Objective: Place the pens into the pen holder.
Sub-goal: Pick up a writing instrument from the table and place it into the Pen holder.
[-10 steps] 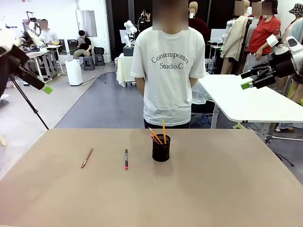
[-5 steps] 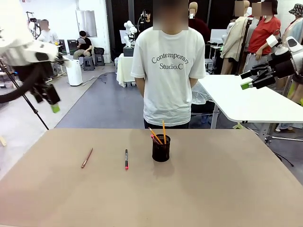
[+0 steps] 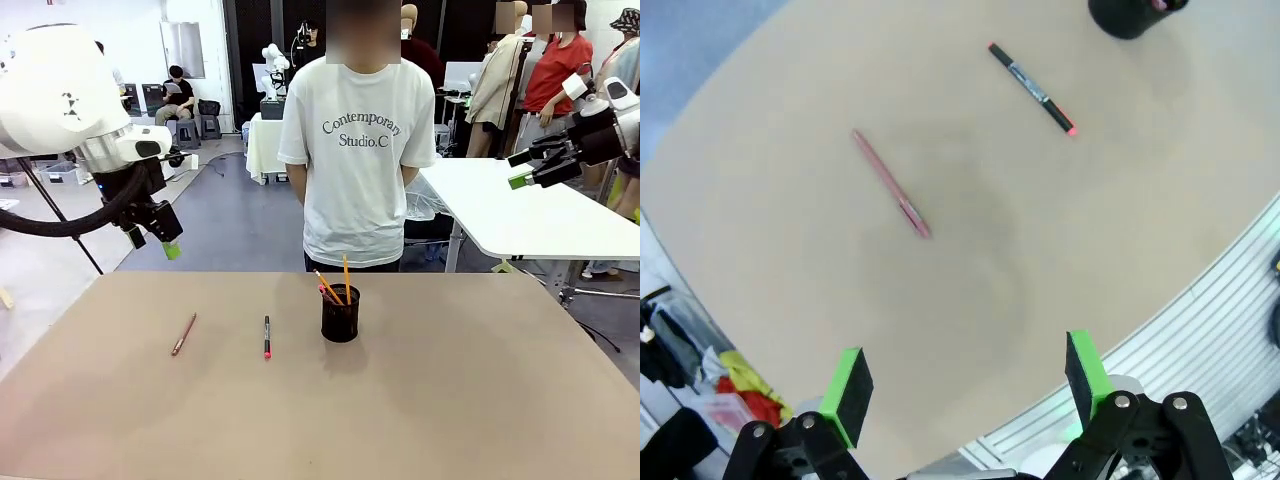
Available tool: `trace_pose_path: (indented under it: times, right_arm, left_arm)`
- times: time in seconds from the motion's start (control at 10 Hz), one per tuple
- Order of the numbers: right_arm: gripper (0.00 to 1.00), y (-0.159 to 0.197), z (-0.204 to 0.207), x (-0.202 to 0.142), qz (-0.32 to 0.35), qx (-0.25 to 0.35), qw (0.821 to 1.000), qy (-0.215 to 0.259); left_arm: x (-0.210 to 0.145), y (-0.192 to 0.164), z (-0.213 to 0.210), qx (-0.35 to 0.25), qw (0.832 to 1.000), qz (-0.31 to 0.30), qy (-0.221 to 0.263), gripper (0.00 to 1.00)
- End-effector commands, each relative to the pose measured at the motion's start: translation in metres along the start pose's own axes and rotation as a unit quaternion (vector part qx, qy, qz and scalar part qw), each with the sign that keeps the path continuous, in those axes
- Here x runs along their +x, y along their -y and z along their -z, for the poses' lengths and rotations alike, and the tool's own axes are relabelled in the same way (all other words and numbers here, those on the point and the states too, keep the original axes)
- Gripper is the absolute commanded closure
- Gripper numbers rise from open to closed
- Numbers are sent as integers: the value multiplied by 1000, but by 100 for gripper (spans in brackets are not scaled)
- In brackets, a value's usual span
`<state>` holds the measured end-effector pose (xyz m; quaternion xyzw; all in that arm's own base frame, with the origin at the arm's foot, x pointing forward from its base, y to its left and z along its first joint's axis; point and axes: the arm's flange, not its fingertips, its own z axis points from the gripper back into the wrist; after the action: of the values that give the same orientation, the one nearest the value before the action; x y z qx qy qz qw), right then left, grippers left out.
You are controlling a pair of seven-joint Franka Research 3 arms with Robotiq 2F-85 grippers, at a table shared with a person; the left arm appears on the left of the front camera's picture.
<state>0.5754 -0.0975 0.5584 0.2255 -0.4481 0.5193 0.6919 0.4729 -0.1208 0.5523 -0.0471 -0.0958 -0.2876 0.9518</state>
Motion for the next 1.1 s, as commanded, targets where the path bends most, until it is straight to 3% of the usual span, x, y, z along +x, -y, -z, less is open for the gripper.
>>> trace_pose_path:
  times: [0.0,0.2,0.3,0.4,0.6,1.0]
  right_arm:
    - [0,2,1,4,10,5,1000,-9]
    - [0,2,1,4,10,5,1000,-9]
    - [0,2,1,4,10,5,1000,-9]
    - [0,2,1,4,10,5,1000,-9]
    - [0,2,1,4,10,5,1000,-9]
    - [0,2,1,4,10,5,1000,-9]
  left_arm:
    - [-8,3,-13,-2,1000,15,-11,0]
    - [-3,3,-4,-2,1000,3,-5,0]
    - [19,1,5,80,978,-186,-56,0]
    - [33,3,29,58,971,-215,-82,0]
    - [48,-7,71,72,969,-213,-104,0]
    - [58,-42,143,72,980,-173,-66,0]
